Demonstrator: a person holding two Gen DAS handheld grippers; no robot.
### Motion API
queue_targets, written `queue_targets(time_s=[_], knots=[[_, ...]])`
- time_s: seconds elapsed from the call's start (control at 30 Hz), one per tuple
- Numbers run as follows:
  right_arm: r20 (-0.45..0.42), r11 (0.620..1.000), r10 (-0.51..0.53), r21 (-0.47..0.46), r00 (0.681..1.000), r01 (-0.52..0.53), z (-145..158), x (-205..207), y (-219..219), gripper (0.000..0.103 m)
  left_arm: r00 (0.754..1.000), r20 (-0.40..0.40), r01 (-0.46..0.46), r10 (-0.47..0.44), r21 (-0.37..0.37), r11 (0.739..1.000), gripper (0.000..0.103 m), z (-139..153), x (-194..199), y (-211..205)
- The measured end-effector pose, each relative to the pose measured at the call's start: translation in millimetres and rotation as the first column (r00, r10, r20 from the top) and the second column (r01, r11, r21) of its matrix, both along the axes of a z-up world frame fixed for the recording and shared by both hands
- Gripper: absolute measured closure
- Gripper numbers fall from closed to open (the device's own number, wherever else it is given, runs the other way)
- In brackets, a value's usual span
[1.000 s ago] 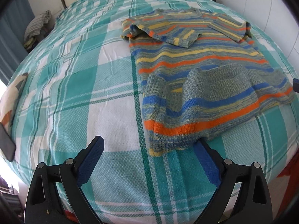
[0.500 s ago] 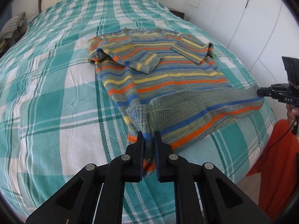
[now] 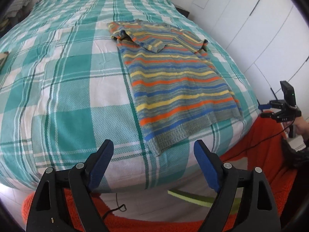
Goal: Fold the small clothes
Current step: 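Hold the hem with both tools and pull it taut to straighten the sweater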
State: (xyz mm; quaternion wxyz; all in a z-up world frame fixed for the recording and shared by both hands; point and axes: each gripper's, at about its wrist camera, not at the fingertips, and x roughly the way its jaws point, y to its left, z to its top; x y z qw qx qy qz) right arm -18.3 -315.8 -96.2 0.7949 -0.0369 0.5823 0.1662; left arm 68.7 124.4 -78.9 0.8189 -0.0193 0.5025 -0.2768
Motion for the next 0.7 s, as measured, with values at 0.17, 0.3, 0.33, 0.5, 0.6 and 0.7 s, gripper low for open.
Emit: queue_targets(time_s=[0.17, 0.3, 0.33, 0.5, 0.6, 0.7], knots=[[-0.026, 0.928, -0.265, 0.264, 0.964, 0.263, -7, 23, -29, 0.047, 0.984, -0.159, -0.065, 0.075, 0.064, 0.996, 0.034, -53, 26, -43], [-0.216, 0.833, -0.337, 0.386, 0.916, 0.397, -63, 45, -29, 0.052, 0.968, -0.232, -0.072, 0.098, 0.12, 0.99, 0.079, -86, 32, -75], [-0.244, 0.812, -0.315, 0.431, 0.917, 0.394, -73, 49, -23, 0.064, 0.969, -0.226, -0.078, 0.103, 0.117, 0.99, 0.088, -86, 33, -75], [-0.235, 0.849, -0.302, 0.374, 0.924, 0.373, -62, 50, -9, 0.098, 0.973, -0.181, -0.131, 0.141, 0.071, 0.989, 0.096, -53, 22, -41], [-0.185, 0.883, -0.334, 0.28, 0.924, 0.376, -34, 36, -26, 0.098, 0.973, -0.187, -0.131, 0.138, 0.049, 0.99, 0.096, -46, 17, -31], [-0.197, 0.893, -0.336, 0.245, 0.921, 0.378, -35, 40, -29, 0.098, 0.974, -0.191, -0.101, 0.124, 0.126, 0.987, 0.096, -60, 19, -49]])
